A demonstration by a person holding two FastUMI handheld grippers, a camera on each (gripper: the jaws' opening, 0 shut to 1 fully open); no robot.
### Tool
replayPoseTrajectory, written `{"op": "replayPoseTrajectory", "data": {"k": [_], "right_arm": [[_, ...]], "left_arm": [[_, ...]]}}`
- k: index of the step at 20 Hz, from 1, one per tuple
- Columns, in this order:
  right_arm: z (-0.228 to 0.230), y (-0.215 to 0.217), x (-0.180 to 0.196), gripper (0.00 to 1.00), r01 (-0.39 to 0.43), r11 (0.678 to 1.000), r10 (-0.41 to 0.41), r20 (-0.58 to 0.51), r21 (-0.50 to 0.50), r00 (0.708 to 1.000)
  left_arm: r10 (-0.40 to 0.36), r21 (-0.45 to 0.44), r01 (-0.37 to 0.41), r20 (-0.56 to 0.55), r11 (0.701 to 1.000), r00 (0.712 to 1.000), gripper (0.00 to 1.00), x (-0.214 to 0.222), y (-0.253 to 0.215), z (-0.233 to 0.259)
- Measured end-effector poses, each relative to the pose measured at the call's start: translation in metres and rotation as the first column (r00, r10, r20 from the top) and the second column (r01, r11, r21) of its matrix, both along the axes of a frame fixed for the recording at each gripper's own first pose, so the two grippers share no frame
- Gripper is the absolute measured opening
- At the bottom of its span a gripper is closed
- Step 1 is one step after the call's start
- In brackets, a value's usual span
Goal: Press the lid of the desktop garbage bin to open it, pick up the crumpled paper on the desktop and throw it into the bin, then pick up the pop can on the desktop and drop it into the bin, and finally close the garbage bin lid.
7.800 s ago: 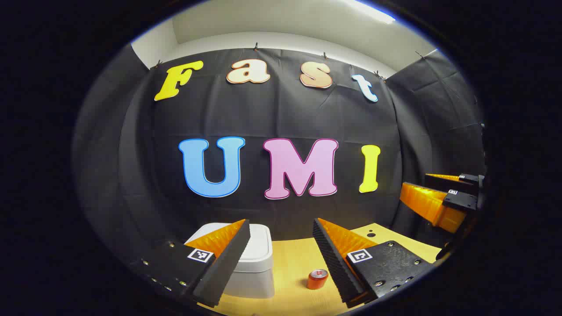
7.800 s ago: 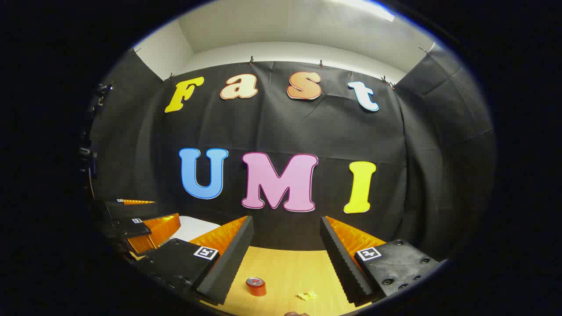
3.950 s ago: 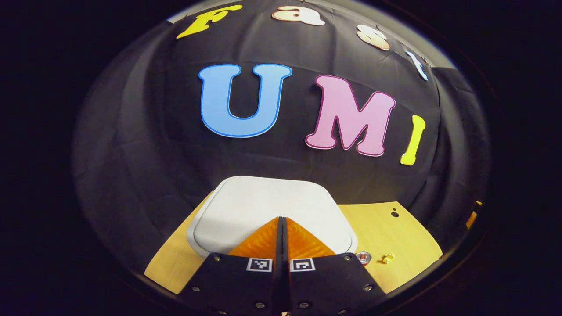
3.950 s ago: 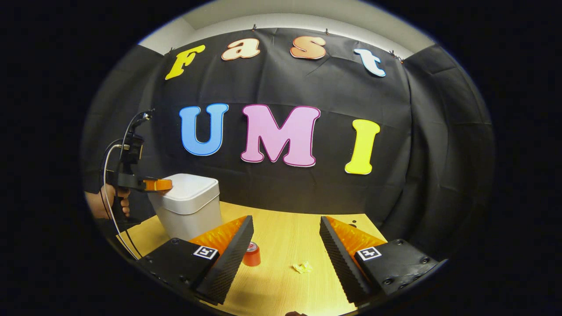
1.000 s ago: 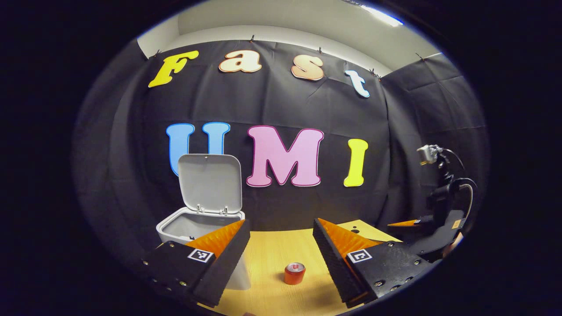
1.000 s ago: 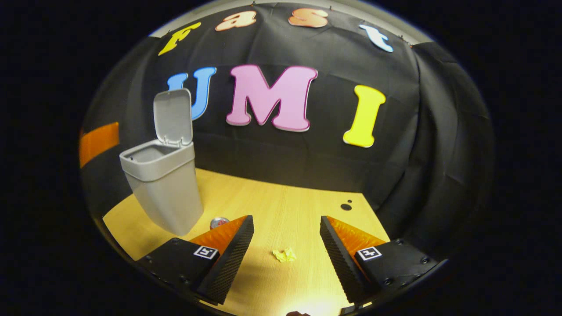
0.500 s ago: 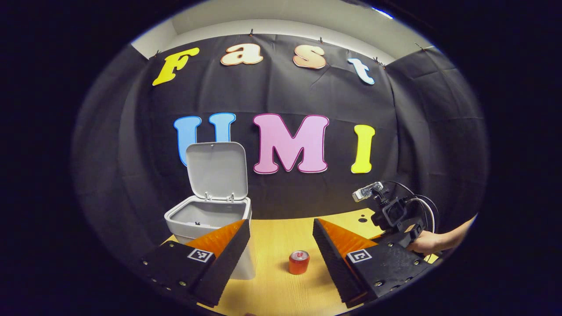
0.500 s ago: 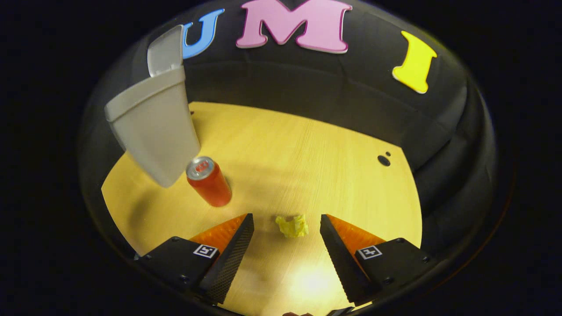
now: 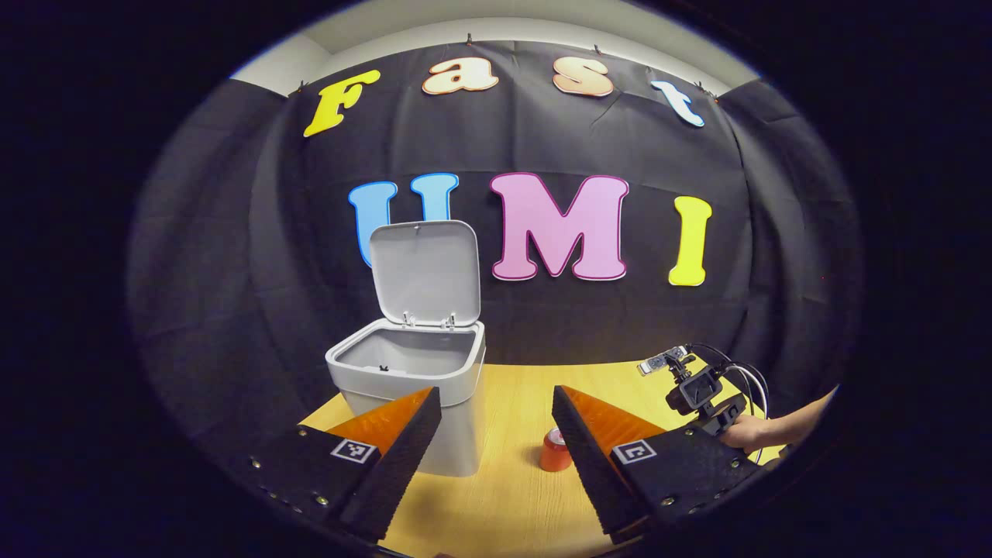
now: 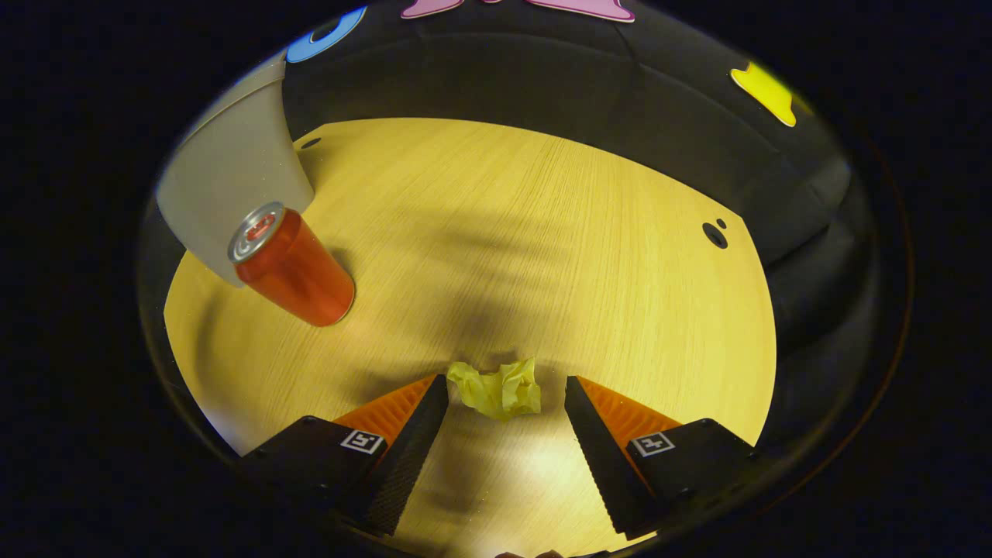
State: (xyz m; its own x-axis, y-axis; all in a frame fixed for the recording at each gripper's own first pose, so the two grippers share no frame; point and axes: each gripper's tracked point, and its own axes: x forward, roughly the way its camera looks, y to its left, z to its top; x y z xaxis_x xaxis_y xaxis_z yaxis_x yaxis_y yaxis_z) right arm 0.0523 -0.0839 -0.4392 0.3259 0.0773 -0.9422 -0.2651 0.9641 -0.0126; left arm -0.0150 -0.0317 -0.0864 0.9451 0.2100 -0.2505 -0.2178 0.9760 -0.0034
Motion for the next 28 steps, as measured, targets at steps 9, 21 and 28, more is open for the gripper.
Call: {"op": "replayPoseTrajectory", "data": {"k": [9, 21, 28], "right_arm": [[-0.018, 0.008, 0.003, 0.99, 0.037, 0.996, -0.033, -0.057, 0.080, 0.998], [-0.015, 0.014, 0.004, 0.40, -0.007, 0.999, 0.009, -0.038, 0.042, 0.999], [0.026, 0.012, 0.004, 0.40, -0.015, 1.000, 0.014, 0.028, 0.027, 1.000]], "left_arm": [[-0.008, 0.030, 0.008, -0.005, 1.000, 1.000, 0.95, 0.019, -0.017, 0.002], [-0.038, -0.016, 0.037, -0.019, 0.999, 0.999, 0.95, 0.026, -0.002, -0.009], [-0.066, 0.014, 0.066, -0.024, 0.998, 0.998, 0.95, 0.021, 0.007, -0.014]]}}
